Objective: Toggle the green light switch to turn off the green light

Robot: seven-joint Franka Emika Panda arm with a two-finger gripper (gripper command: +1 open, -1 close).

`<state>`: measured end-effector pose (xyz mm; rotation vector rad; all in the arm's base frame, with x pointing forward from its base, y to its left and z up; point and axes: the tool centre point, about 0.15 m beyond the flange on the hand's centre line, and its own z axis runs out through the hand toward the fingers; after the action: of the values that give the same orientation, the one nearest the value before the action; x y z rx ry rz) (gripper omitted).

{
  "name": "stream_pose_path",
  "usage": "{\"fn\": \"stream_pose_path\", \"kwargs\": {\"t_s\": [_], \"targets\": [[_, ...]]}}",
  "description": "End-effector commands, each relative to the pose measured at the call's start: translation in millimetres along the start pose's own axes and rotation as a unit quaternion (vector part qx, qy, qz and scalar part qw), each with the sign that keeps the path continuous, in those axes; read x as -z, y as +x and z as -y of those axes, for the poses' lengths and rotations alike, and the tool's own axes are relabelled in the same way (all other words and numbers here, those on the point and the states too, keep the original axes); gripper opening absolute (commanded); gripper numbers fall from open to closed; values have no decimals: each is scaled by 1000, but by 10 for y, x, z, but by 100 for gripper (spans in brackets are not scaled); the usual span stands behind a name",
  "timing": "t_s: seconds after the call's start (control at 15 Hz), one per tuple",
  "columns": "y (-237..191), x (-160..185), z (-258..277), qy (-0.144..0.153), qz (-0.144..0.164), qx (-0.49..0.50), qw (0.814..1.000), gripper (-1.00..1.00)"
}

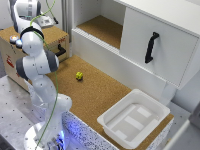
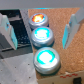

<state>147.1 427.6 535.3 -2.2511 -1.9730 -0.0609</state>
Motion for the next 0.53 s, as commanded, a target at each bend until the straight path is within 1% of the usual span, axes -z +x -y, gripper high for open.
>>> {"fn": "stream_pose_path", "kwargs": {"t_s": [0.0,0.13,0.47], "targets": [[28,-214,265,-18,-36,-12,999,-100],[41,-269,241,-11,-38,-12,999,-100],[94,-441,49,1,-22,-11,1000,-100]]}}
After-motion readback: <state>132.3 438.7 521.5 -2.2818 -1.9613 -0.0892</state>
